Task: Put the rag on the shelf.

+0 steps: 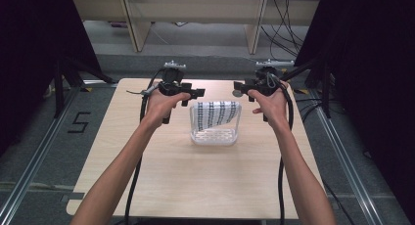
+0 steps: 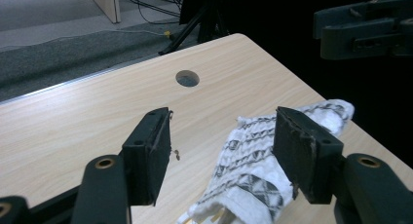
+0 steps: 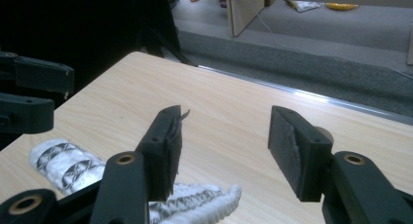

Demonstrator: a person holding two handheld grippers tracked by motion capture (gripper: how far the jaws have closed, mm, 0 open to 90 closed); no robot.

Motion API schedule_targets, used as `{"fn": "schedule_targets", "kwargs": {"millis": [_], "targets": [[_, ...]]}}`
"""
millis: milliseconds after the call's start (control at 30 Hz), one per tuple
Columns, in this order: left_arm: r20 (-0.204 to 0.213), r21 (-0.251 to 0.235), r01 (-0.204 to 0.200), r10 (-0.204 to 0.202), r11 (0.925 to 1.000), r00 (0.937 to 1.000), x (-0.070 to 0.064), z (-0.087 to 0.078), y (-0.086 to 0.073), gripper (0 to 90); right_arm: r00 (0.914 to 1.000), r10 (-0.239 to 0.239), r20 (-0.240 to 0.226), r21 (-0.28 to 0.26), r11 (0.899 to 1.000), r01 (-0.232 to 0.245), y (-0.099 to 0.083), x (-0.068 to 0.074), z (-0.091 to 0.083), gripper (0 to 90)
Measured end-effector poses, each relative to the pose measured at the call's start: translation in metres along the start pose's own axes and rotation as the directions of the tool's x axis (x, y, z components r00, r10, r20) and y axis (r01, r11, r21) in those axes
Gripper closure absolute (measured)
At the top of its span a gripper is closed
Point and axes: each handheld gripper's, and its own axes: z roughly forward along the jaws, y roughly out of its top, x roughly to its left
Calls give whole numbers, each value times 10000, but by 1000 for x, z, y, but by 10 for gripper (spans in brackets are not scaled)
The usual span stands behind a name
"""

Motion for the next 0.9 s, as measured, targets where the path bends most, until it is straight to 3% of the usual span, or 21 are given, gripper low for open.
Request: {"fn": "schedule_targets", "kwargs": {"millis": [133, 167, 200, 267, 367, 433, 500, 700, 833, 900], "targets": [[47, -36, -206, 206, 9998, 9998, -3, -7, -2, 378, 10000, -64, -12, -27, 10000, 64, -3, 1, -4, 452], [-23, -106, -152, 151, 9998, 9999, -4, -9, -3, 376, 9995, -299, -127, -122, 9995, 298, -5, 0, -7, 451], [-1, -62, -171, 171, 9998, 9999, -4, -10, -4, 372, 9999, -29, -133, -104, 9999, 28, -6, 3, -9, 450], [-24, -70, -193, 193, 9998, 9998, -5, -11, -5, 368, 9996, -201, -172, -111, 9997, 200, -7, 3, -10, 448], [178, -175, -160, 163, 9997, 9997, -6, -16, -8, 363, 9990, -348, -280, -147, 9993, 344, -10, 6, -16, 443], [289, -162, -200, 205, 9997, 9994, -6, -20, -11, 360, 9993, -206, -298, -107, 9997, 203, -12, 9, -19, 437], [366, -164, -155, 161, 9997, 9992, -6, -22, -15, 359, 9981, -502, -348, -248, 9985, 494, -13, 9, -22, 433], [462, -189, -156, 165, 9997, 9988, -7, -29, -22, 344, 9976, -537, -445, -215, 9984, 528, -18, 14, -30, 408], [501, -157, -247, 254, 9996, 9984, -10, -34, -29, 322, 9950, -869, -499, -297, 9959, 855, -21, 15, -32, 382], [393, -159, -333, 339, 9993, 9986, -13, -37, -32, 315, 9971, -576, -492, -200, 9982, 567, -22, 18, -35, 374]]}}
